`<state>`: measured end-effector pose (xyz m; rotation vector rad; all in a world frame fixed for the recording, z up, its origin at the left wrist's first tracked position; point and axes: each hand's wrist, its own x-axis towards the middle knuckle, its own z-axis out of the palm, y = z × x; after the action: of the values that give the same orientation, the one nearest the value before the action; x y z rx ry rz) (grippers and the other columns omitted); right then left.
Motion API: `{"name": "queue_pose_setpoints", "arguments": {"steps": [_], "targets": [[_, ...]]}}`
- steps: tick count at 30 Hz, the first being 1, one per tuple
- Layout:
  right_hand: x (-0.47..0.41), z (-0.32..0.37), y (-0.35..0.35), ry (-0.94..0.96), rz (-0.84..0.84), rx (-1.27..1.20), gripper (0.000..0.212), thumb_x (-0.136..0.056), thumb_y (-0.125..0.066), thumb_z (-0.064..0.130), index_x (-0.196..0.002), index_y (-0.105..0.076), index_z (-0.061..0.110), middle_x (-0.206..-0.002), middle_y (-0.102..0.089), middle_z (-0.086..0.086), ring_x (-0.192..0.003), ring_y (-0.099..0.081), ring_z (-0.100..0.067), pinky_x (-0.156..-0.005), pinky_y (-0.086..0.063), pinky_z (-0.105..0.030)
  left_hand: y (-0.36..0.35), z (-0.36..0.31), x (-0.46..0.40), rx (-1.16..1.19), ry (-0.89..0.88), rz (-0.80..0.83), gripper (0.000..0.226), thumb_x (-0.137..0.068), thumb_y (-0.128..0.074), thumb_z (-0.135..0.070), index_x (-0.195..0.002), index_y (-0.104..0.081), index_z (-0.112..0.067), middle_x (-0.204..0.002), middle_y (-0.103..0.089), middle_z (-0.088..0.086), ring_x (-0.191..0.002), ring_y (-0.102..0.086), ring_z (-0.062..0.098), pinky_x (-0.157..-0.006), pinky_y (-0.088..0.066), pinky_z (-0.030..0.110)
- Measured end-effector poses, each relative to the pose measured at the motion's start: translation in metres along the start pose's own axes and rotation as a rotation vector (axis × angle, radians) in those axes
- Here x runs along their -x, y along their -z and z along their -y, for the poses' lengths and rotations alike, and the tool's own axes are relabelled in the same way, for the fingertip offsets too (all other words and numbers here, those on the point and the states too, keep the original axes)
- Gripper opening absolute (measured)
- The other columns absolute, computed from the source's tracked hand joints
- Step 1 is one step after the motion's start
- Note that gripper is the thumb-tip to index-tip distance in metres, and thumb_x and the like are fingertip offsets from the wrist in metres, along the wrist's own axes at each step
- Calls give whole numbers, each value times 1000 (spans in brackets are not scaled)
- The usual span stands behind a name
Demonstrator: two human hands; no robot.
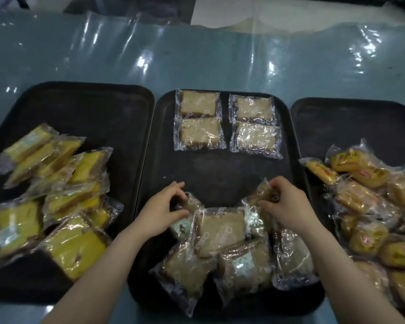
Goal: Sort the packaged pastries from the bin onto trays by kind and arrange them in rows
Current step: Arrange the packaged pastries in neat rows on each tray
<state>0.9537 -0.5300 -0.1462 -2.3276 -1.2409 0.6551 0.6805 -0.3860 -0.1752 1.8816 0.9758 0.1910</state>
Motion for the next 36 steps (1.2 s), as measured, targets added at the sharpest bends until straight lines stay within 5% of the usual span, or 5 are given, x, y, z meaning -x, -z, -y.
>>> {"name": "queue_pose_setpoints", "arguments": {"steps": [4,13,19,26,36], "targets": [[0,15,21,-32,-236,-261,37,-77,-73,18,-95,-47,36,-84,-60,16,-76,-58,1,-57,-40,-15,14,-20,-6,169,34,-234,41,-74,-76,-10,-91,-49,-36,-94,-67,-12,-79,-60,-5,-75,-43,23],[-3,7,31,87,-75,-137,47,-80,-60,-8,-87,-66,38,-142,-48,9,-144,-23,-22,-118,-11,-52,40,-36,-14,324,-198,-346,42,-79,-67,1,-77,-61,-40,-103,-68,-20,-123,-45,-2,-99,-36,20],[19,-11,0,7,41,22,47,-82,-59,7,-112,-57,43,-155,-31,4,-147,-6,-17,-119,-8,-51,30,6,-4,-277,-26,-147,41,-75,-61,11,-72,-55,-29,-149,-32,-6,-144,-2,21,-114,10,38],[2,-5,-37,126,79,305,61,-98,-38,15,-146,-22,49,-160,3,5,-146,16,-27,-114,9,-46,8,-20,3,-110,-4,-365,62,-83,-47,11,-121,-53,-37,-150,-32,-7,-139,-19,6,-111,-16,26],[-36,-9,-41,193,112,264,53,-98,-26,51,-145,-2,55,-154,18,16,-139,30,-16,-109,22,-43,-23,-20,-53,-476,81,10,63,-98,-35,-37,-137,9,-57,-146,38,3,-128,43,25,-104,25,38]]}}
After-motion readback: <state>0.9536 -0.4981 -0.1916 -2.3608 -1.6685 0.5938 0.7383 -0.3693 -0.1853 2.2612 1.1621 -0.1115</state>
